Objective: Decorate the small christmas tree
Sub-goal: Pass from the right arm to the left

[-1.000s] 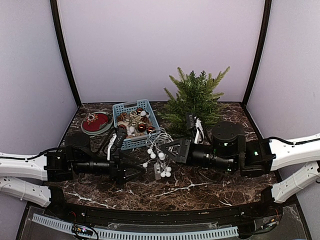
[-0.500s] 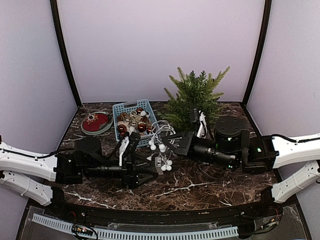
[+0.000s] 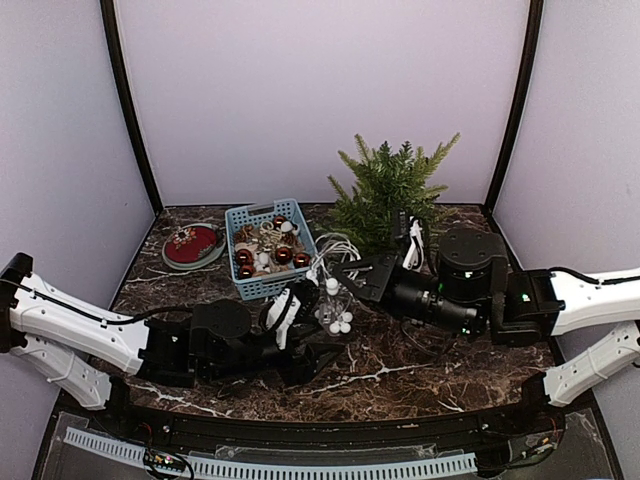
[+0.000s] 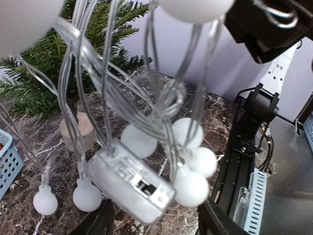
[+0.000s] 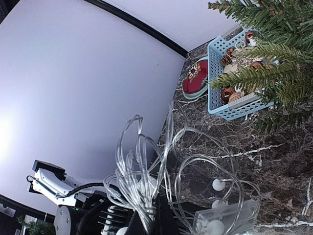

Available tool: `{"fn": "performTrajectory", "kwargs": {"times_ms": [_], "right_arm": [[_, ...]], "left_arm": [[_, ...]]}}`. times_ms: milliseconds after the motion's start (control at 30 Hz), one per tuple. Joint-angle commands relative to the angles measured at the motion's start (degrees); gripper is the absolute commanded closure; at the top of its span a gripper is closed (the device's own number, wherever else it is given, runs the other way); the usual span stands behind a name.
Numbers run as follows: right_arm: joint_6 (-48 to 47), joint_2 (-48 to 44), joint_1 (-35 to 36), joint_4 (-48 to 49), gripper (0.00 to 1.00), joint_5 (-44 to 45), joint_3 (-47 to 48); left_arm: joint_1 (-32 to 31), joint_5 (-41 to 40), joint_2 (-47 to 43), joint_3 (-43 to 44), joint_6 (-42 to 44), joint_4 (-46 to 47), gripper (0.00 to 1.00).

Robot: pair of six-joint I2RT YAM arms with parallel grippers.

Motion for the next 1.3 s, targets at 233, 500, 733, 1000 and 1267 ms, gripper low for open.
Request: {"fn": "performTrajectory", "kwargs": {"times_ms": [233,500,733,1000,1267], "right_arm": [[1.77,-1.51,0.45,1.77,1.00,1.32,1.69],[2.40,-1.17,0.45,1.72,1.00,1.30,1.66],[3.44,-1.56,0.46,1.03,1.00,2.39,0.89],[4.29,-2.50,0.47,-4.41,1.00,5.45,0.87],[4.32,-6.06,0.47,-14.89,0.80,5.78,0.45]], "left_arm": [[-3.73,-23.20,5.42,5.26,5.98,4.21,0.35],[-4.43,-26.97,6.22,5.88,8.58,4.57,0.51],[-6.29,-31.85,8.53,7.76,13.35,3.54,0.68],[-7.74,-32.20,8.44,7.81,12.32,-1.80,0.85],[-7.69,-19.21,2.85,8.61,3.89,-19.27,0.84]]}}
